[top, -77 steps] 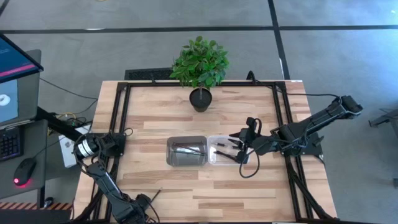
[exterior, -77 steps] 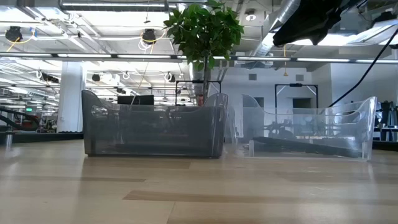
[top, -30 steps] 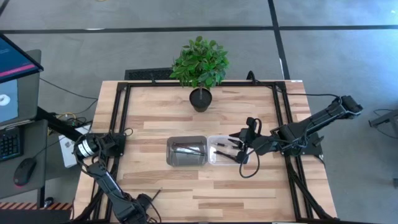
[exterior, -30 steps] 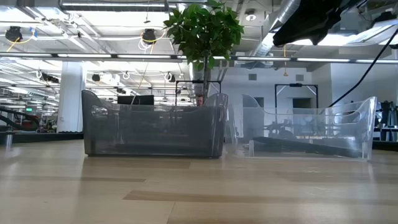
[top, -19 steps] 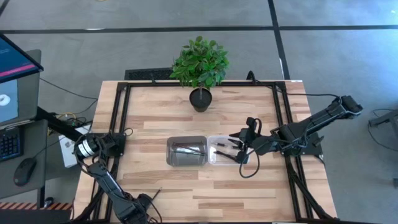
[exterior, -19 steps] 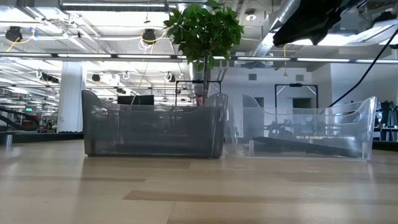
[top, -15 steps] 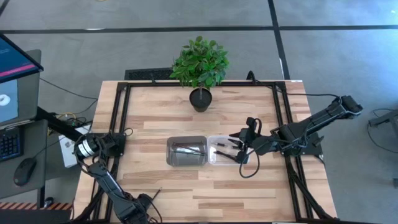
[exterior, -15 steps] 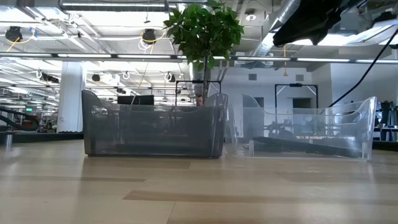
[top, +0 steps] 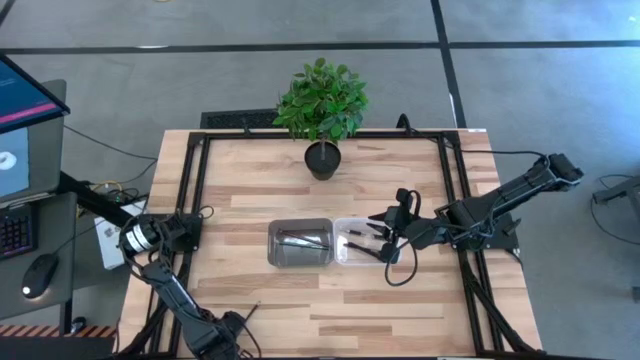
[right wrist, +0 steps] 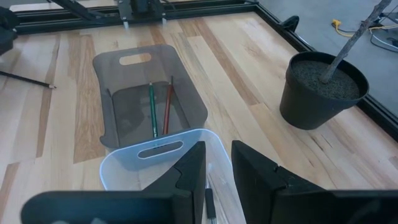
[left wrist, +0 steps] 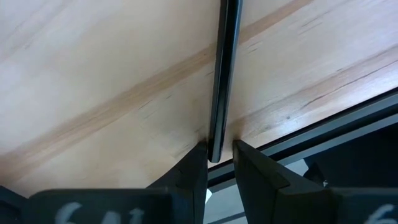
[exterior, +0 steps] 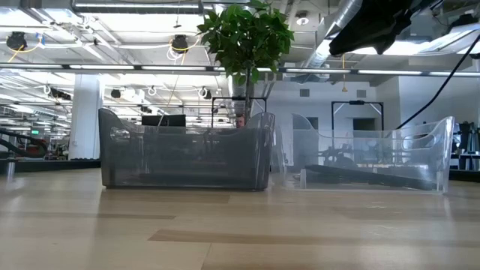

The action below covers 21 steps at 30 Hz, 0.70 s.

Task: Sort pens & pencils
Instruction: Put the black pencil into the black bin

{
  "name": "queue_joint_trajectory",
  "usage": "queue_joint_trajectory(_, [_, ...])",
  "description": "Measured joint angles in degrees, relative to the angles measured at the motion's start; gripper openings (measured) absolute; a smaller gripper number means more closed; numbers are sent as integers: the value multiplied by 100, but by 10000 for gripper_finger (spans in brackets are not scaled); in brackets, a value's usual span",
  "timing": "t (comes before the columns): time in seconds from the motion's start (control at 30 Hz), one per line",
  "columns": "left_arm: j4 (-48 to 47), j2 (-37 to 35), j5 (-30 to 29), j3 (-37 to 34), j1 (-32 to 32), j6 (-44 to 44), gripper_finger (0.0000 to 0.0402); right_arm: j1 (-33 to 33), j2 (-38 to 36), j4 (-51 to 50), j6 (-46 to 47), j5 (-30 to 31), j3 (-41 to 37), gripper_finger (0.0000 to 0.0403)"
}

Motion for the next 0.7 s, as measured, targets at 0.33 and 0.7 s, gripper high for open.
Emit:
queue_joint_trajectory(0.33, [18, 4, 73, -4, -2, 10, 67, -2, 0, 0, 0, 0, 0, 102])
queue_joint_trajectory(0.7, [33, 7, 156, -6, -2, 136, 67, 0, 0, 0, 0, 0, 0, 102])
